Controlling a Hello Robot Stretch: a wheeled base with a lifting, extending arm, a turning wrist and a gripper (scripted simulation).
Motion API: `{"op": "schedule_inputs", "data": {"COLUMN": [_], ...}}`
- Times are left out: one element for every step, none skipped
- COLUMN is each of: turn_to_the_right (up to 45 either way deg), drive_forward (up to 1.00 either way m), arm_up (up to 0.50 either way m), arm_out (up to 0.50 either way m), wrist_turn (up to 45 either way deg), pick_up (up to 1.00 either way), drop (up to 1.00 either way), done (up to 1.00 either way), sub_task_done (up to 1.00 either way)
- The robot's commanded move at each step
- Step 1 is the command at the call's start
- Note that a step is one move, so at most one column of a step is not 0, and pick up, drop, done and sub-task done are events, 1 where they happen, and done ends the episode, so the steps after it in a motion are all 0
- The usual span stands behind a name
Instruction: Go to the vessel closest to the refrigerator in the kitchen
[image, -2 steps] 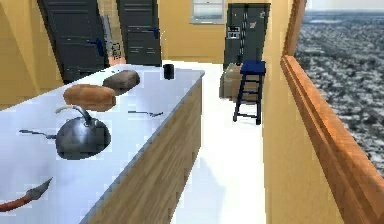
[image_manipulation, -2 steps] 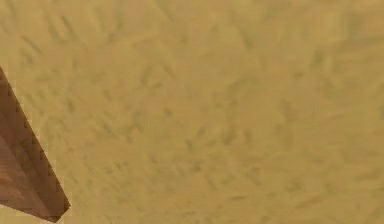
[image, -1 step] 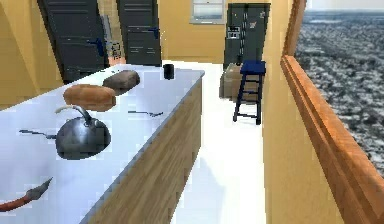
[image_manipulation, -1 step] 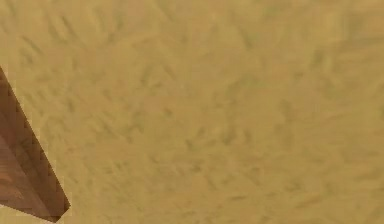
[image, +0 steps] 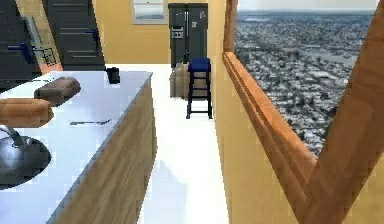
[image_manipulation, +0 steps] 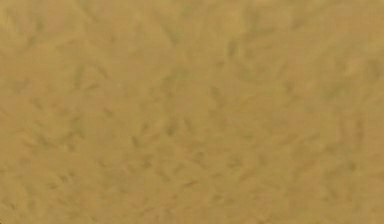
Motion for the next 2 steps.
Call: {"op": "schedule_inputs", "data": {"turn_to_the_right": [0.0, 0.0], "drive_forward": [1.0, 0.95], "arm_up": [0.0, 0.0], "arm_out": [0.0, 0.0], "wrist_turn": [0.0, 0.0], "pick_up": [0.0, 0.0], "drop": [0.0, 0.0], "done": [0.0, 0.0], "sub_task_done": [0.0, 0.0]}}
